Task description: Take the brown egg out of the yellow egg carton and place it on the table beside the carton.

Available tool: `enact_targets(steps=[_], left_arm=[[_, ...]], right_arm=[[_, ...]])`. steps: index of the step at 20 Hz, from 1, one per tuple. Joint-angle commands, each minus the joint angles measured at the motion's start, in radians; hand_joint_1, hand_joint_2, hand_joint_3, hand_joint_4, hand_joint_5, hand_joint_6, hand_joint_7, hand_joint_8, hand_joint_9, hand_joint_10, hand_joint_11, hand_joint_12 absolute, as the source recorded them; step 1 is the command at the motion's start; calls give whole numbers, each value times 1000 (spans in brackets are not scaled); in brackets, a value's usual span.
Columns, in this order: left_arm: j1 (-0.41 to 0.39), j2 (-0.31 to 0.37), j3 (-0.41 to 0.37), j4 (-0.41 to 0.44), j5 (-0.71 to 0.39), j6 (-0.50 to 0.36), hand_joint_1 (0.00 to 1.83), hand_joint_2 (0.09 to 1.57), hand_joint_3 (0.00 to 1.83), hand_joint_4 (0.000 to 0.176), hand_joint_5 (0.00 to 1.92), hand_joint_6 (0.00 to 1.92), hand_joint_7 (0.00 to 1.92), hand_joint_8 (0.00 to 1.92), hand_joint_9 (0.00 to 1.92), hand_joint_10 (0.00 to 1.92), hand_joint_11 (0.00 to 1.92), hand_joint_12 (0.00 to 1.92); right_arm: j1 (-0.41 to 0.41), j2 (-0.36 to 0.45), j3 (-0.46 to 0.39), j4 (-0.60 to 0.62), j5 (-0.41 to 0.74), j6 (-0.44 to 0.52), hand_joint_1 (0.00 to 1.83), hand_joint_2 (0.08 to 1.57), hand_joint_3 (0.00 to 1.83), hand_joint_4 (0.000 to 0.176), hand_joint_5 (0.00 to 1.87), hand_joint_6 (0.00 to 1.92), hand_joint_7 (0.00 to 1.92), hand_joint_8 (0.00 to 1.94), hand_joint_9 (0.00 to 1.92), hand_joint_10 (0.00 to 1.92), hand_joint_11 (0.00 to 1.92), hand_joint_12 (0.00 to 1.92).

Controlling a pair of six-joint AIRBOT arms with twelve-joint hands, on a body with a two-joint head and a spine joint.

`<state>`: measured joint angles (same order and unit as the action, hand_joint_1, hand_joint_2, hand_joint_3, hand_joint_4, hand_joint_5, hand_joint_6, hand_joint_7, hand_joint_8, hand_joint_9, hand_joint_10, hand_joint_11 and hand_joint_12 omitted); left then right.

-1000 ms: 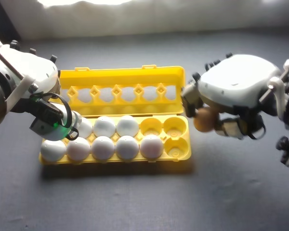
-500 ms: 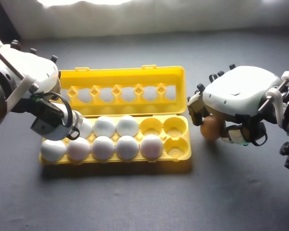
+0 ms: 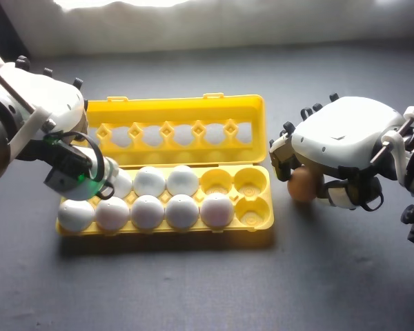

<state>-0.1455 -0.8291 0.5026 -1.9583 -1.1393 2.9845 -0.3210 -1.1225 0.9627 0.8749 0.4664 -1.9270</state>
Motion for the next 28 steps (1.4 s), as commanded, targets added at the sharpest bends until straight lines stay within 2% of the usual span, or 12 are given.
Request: enact_targets(steps=[1,2,3,4,5,7,10,12,14,16,19,28], left_arm=[[-8,15,-2,84,-7,3,250,1335,3,0,546,3,595,2,518,3,0,859],[-8,15,-2,84,-7,3,230,1339,3,0,555,3,603,2,527,4,0,885],[-8,15,-2,84,-7,2,285,1333,0,0,548,2,589,4,509,5,0,854],[-8,15,-2,84,-7,2,255,1347,5,0,541,1,583,2,511,7,1,854],[-8,15,-2,84,-7,2,297,1328,0,0,578,12,621,13,545,17,29,867],[-8,15,-2,84,-7,2,252,1345,3,0,519,11,571,10,478,13,0,755],[-8,15,-2,85,-7,2,337,1318,0,0,580,8,630,5,537,10,5,863],[-7,15,-2,85,-7,2,210,1345,8,0,573,1,637,2,550,8,13,874],[-7,15,-2,85,-6,2,216,1345,6,0,549,0,617,0,528,2,2,848],[-7,15,-2,85,-6,2,307,1322,0,0,562,11,631,10,539,14,28,821],[-7,15,-2,85,-6,2,234,1344,3,0,543,5,620,6,534,6,0,857],[-7,15,-2,86,-6,2,291,1338,2,0,550,3,639,2,543,2,1,857]], right_arm=[[-3,7,5,-23,60,-4,1219,1201,1,0,703,1375,904,1123,800,942,620,1327],[-5,8,5,-23,60,-6,1127,1219,0,0,755,1308,819,718,788,762,563,1326],[-7,10,5,-23,60,-7,1140,1152,0,0,645,788,809,517,769,664,508,1325],[-7,12,5,-23,60,-7,1139,1113,0,0,688,505,843,368,778,586,496,1300],[-7,13,5,-23,60,-7,1150,1077,0,0,718,354,864,260,768,547,470,1316],[-5,15,5,-23,60,-7,1117,1077,0,0,753,210,894,135,763,510,456,1327],[-4,15,5,-24,60,-7,1103,1052,0,0,745,163,883,94,740,502,430,1341],[-3,15,5,-24,62,-8,1072,1042,0,0,724,143,859,75,719,496,406,1338],[-3,15,5,-27,63,-8,1034,1048,0,0,707,132,828,60,691,487,388,1336],[-4,15,5,-28,63,-8,959,1065,0,0,626,82,741,13,574,458,241,1360],[-4,15,5,-29,63,-9,936,1066,1,0,583,60,699,0,545,444,196,1356],[-3,15,5,-40,73,-9,954,1063,0,0,600,55,706,5,547,427,192,1370]])
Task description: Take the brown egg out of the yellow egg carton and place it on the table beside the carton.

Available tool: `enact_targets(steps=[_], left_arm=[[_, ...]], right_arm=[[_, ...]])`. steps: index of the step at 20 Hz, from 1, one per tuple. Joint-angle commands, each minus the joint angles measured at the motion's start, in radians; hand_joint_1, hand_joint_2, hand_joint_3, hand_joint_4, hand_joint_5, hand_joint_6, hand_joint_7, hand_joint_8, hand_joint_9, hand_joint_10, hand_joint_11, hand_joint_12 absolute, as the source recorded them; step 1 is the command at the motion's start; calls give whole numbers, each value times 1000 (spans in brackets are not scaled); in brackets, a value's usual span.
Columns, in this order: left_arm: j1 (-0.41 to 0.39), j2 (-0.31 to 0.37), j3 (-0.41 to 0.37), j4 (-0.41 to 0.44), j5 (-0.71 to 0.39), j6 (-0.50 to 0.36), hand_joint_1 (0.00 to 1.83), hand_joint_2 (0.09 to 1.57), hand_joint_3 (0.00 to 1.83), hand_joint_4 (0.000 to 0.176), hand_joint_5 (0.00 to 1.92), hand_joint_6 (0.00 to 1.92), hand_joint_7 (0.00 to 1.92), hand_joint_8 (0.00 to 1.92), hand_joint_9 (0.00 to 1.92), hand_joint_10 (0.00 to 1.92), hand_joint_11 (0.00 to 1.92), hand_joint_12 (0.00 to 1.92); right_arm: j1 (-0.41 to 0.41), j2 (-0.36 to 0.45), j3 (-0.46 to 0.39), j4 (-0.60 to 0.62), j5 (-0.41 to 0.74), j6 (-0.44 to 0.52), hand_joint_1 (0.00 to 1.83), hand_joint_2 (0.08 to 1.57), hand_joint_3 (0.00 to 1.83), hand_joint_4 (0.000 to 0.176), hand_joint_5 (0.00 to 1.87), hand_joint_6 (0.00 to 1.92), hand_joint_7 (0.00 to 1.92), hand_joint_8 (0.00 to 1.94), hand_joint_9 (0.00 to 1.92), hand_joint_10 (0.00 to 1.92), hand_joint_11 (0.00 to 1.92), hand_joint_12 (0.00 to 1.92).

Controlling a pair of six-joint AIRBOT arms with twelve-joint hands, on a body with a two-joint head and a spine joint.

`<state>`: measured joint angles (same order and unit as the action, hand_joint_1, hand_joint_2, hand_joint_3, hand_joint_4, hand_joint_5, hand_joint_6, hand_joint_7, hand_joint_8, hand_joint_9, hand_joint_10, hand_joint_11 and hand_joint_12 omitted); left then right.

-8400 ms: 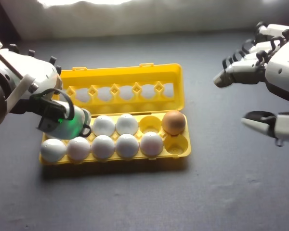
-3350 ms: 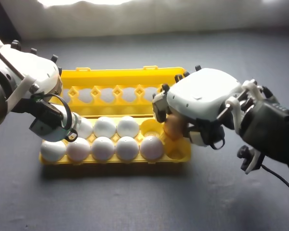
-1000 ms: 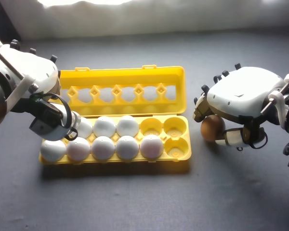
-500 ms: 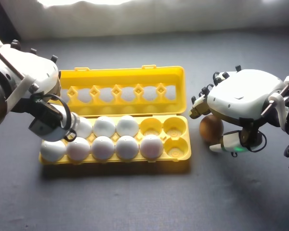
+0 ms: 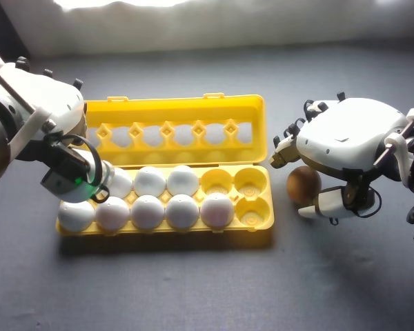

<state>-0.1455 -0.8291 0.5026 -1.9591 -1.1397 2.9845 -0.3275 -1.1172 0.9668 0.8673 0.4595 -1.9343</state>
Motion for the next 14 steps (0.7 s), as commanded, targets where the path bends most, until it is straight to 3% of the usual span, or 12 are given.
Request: enact_targets(steps=[1,3,12,14], left_arm=[[-6,15,-2,87,-6,2,262,1350,6,0,561,6,643,3,553,6,0,883],[-6,15,-2,87,-6,2,316,1330,0,0,587,11,663,7,574,10,8,896],[-6,16,-2,88,-5,2,219,1353,5,0,555,2,652,5,565,7,0,903],[-5,16,-2,88,-5,3,299,1335,0,0,569,12,658,10,571,13,11,893]], right_arm=[[4,9,1,-32,80,-2,965,1066,1,0,589,50,696,1,536,423,185,1371],[4,9,1,-33,80,-2,936,1082,6,0,572,40,675,0,515,418,156,1387],[54,22,1,-42,84,-2,916,1072,0,0,568,31,651,4,493,413,110,1392],[73,31,0,-43,84,-2,897,1079,0,0,533,16,631,0,474,407,89,1385]])
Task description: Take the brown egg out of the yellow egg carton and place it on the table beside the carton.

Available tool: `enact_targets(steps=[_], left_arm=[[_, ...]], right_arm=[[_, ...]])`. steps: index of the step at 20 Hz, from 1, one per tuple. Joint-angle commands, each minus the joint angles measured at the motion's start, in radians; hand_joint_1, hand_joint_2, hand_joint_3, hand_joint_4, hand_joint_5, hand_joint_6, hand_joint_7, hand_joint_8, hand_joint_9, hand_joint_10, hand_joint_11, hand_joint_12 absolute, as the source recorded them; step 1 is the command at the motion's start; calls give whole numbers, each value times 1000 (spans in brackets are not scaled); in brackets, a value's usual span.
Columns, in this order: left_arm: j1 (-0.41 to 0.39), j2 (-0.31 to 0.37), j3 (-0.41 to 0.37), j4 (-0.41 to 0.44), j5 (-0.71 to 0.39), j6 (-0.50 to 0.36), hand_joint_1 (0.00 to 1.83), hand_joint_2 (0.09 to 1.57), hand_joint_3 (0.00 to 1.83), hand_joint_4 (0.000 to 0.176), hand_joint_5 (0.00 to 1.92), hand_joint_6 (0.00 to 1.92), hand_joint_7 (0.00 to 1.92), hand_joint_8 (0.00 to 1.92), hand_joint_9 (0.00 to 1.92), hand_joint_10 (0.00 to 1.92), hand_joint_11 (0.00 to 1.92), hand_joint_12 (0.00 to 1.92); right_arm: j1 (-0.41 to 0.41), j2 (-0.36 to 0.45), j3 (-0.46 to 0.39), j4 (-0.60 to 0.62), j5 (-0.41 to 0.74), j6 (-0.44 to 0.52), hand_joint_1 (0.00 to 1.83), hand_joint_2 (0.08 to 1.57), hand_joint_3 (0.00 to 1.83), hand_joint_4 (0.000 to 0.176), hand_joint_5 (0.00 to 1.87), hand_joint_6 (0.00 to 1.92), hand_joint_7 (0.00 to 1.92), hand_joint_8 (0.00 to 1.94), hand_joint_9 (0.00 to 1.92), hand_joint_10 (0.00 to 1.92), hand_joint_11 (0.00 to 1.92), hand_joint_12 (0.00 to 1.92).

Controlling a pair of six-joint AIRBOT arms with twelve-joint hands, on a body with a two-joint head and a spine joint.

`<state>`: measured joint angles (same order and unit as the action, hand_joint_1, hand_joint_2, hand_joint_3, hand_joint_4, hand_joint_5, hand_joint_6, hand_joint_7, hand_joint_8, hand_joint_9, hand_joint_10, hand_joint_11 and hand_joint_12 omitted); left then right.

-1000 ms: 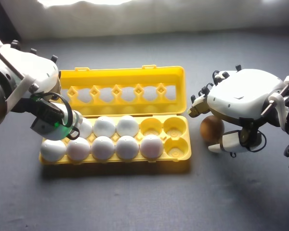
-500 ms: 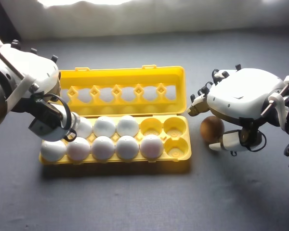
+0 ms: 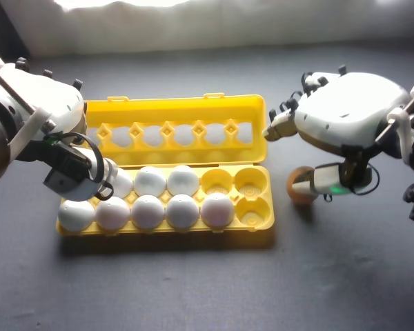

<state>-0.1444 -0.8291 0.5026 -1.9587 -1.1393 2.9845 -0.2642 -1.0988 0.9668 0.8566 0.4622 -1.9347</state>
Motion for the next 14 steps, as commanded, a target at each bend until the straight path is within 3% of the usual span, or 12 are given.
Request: enact_targets(steps=[1,4,9,11,14], left_arm=[[-6,16,-2,88,-5,3,311,1327,0,0,588,17,672,13,588,18,28,898],[-6,16,-2,90,-5,2,323,1336,0,0,540,3,623,3,533,4,0,834],[-7,15,-2,89,-5,-1,345,1320,0,0,593,2,670,1,583,3,5,903],[-7,15,-2,90,-5,-1,271,1338,6,0,565,1,636,1,552,1,0,887],[-8,15,-1,88,-4,-1,338,1322,0,0,579,10,664,10,578,12,21,889]], right_arm=[[17,18,0,-32,80,-2,878,1086,4,0,526,12,623,0,466,405,84,1384],[42,50,-10,-32,62,-3,896,1080,1,0,532,14,619,1,460,418,69,1407],[89,139,-91,-33,10,-42,894,1089,1,0,536,13,610,3,442,442,58,1416],[101,189,-137,-34,-29,-77,886,1089,1,0,537,13,612,4,440,449,57,1420],[110,249,-167,-34,-105,-80,852,1089,1,0,565,23,634,11,457,452,88,1392]])
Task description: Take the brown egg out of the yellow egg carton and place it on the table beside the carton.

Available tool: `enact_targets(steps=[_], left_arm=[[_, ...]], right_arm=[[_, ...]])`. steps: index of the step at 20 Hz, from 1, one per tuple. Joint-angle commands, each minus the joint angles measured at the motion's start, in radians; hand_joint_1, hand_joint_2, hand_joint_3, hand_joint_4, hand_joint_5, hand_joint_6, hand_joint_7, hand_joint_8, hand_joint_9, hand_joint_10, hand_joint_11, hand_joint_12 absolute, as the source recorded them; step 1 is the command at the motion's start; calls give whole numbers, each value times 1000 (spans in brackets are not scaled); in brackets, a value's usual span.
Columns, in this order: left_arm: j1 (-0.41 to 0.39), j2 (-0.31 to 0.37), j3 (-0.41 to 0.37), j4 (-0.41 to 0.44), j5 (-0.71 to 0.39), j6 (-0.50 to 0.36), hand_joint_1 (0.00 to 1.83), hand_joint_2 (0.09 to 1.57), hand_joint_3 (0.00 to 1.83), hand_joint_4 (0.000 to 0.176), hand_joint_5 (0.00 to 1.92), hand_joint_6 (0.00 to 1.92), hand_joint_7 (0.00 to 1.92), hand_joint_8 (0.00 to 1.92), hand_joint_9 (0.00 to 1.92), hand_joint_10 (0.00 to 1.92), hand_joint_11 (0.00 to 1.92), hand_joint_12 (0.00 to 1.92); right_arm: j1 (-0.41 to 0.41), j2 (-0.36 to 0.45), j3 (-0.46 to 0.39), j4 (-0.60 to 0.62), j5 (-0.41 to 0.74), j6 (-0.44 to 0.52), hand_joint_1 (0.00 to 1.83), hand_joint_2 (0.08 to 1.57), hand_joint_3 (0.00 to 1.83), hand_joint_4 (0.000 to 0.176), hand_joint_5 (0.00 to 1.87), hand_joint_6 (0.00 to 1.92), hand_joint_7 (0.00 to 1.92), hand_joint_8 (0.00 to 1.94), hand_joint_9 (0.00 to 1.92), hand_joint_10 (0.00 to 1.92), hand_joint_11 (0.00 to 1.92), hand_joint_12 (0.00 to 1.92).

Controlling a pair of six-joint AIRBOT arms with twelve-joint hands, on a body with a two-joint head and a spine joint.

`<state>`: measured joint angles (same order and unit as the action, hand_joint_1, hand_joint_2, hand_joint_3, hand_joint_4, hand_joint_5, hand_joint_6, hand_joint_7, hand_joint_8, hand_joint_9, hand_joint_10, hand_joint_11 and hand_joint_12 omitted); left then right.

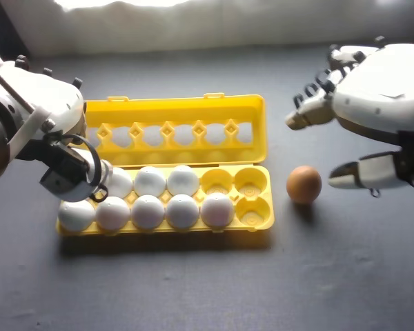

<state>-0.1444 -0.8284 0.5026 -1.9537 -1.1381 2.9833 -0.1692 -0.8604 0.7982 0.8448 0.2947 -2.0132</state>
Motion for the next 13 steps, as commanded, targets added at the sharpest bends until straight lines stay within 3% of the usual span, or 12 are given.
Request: enact_targets(steps=[1,11,13], left_arm=[[-8,14,-1,83,-6,0,338,1322,0,0,579,10,664,10,578,12,21,889],[-8,14,-1,88,-6,-1,275,1339,3,0,564,4,657,3,562,8,0,913],[-8,14,-1,88,-6,-1,206,1364,11,0,497,1,595,2,503,1,0,805]], right_arm=[[18,23,1,-22,47,-1,852,1089,1,0,565,23,634,11,457,452,88,1392],[44,109,1,-22,-35,5,822,1104,7,0,522,2,593,0,431,440,59,1402],[47,109,5,-22,-35,12,849,1095,2,0,543,11,609,8,440,445,62,1407]])
